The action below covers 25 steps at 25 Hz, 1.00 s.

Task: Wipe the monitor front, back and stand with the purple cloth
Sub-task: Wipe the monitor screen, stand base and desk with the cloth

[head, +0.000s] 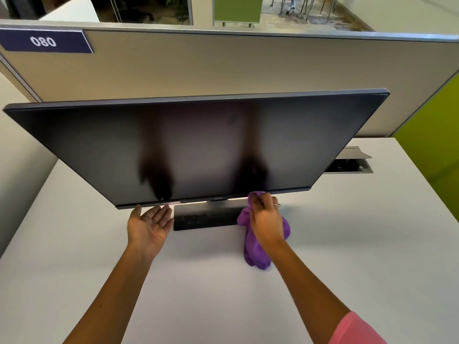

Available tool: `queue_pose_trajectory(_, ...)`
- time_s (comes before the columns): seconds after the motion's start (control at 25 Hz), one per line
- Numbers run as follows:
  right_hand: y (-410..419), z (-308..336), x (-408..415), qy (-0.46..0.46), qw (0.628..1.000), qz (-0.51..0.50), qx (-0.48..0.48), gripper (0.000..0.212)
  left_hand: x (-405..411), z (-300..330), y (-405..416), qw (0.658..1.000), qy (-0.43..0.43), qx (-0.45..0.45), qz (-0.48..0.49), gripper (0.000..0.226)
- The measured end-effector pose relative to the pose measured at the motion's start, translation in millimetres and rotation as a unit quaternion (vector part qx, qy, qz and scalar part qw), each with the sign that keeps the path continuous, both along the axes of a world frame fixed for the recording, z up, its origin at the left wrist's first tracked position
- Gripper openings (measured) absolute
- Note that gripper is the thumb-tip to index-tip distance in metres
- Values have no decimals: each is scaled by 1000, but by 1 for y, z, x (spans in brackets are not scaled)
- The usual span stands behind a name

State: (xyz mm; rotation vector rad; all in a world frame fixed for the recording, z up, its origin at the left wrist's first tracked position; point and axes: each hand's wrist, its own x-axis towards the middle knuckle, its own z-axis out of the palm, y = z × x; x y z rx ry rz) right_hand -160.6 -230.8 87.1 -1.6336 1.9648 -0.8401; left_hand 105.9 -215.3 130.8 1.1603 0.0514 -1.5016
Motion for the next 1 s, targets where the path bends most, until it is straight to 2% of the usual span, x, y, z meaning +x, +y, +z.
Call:
queue_pose_trajectory(0.08,-3,-4,-15,83,996,-19,12,26,13,-2,1,1000,-3,6,7,58)
queue_pose_trajectory(0.2,-4,-5,-15,219,975,28,14,33,27,-7,4,1000,6,9,9,58)
queue_pose_trajectory(0.36,-5,-4,23,261,963,60,-2,26,41,-9,3,1000,9,8,-2,57)
queue_pose_trajectory(0.48,-9,-8,65,188,981,49,12,14,53,-8,0,1000,8,3,-12,56)
queue_pose_trajectory(0.56,-7,-14,80,176,983,44,-8,18,61,-9,-1,1000,7,4,-20,56)
queue_pose_trajectory(0.6,-5,-19,84,193,980,50,-12,21,65,-10,0,1000,7,4,-23,57)
queue_pose_trajectory(0.68,5,-27,79,294,952,80,-30,25,72,-12,0,1000,12,5,-28,57)
queue_pose_trajectory(0.76,10,-24,69,264,961,18,-74,25,76,-15,0,999,19,5,-29,58)
queue_pose_trajectory(0.8,12,-16,65,217,967,-72,-115,25,76,-16,-1,999,22,3,-29,58)
queue_pose_trajectory(0.84,10,-12,59,155,967,-169,-109,23,77,-16,-1,999,24,2,-30,57)
queue_pose_trajectory(0.88,9,-8,54,104,964,-226,-93,21,77,-16,-2,999,25,0,-29,57)
queue_pose_trajectory(0.92,6,-7,51,71,964,-246,-74,20,77,-16,-3,999,27,-1,-29,56)
queue_pose_trajectory(1.0,-1,-6,46,88,973,-206,-56,21,77,-14,-3,999,30,-4,-32,56)
